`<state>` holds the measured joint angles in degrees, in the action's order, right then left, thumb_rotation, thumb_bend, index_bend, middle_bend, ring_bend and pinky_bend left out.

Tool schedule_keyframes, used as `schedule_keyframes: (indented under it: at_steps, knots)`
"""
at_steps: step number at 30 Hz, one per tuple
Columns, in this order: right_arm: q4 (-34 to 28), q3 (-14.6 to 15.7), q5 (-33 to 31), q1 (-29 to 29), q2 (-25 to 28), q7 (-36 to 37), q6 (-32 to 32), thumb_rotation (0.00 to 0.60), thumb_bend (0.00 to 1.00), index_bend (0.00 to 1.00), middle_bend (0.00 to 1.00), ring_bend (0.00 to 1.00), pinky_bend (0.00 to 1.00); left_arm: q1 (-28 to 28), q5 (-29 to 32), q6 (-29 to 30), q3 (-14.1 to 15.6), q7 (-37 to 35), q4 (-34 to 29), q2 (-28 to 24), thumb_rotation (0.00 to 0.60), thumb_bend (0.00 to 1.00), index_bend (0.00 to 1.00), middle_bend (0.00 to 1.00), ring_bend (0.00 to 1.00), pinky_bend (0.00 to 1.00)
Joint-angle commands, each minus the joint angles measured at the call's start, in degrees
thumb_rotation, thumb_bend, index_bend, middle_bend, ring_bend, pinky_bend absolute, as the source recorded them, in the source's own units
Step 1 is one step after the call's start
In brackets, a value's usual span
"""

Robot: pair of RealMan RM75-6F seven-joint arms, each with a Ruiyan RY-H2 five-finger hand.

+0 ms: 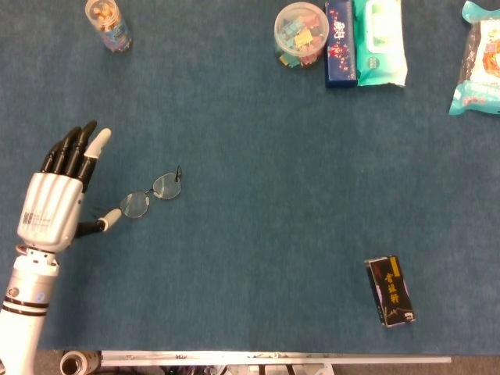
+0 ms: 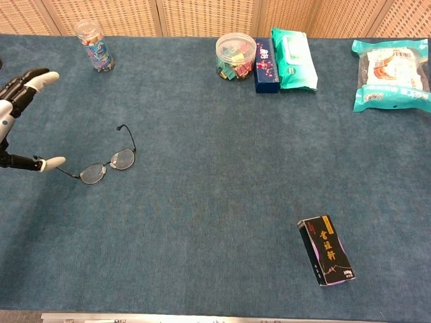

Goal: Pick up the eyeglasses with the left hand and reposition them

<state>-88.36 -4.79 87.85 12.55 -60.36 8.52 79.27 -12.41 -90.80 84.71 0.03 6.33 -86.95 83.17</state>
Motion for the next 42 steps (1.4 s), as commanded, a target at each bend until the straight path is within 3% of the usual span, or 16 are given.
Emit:
schedule_keyframes:
  at_steps: [1,13,23,31,42]
  knots:
    - [-0.1,-0.1,0.0,0.0,0.1,0.0,0.1,0.6,0.0,0.44,0.31,0.2,0.33,0.5,-0.5,0.6,0.4,-0.3,-1.9,-0.8,0.6,0.0,0.0,0.0,0.0,0.14]
    - [0.0,-0.2,0.5,0.4,0.2,0.5,0.2,0.6,0.0,0.44,0.31,0.2,0.33,3.3,-0.6,1.6,2.4,0.2,-7.6,-3.8,0.6,0.0,0.0,0.0,0.0,0.14]
    - [-0.7,-0.9,1.5,1.3,1.0,0.0,0.6,0.6,0.0,0.44,0.31,0.2,0.33,6.5,1.2,4.4,2.3,3.9,-10.6,-6.8,0.6,0.0,0.0,0.0,0.0,0.14]
    - [-1.2,-1.2,2.0,2.2,1.4,-0.6,0.4,0.6,0.0,0.44,0.31,0.2,0.33,6.5,4.4,2.5,0.9,7.6,-11.2,-7.1,0.6,0.12,0.0,0.0,0.0,0.14]
    - [-1.8,-1.3,1.7,2.6,1.6,-1.4,0.2,0.6,0.0,0.44,0.31,0.2,0.33,4.4,10.9,-1.3,-2.6,20.8,-11.7,-4.7,0.6,0.17,0.0,0.0,0.0,0.14]
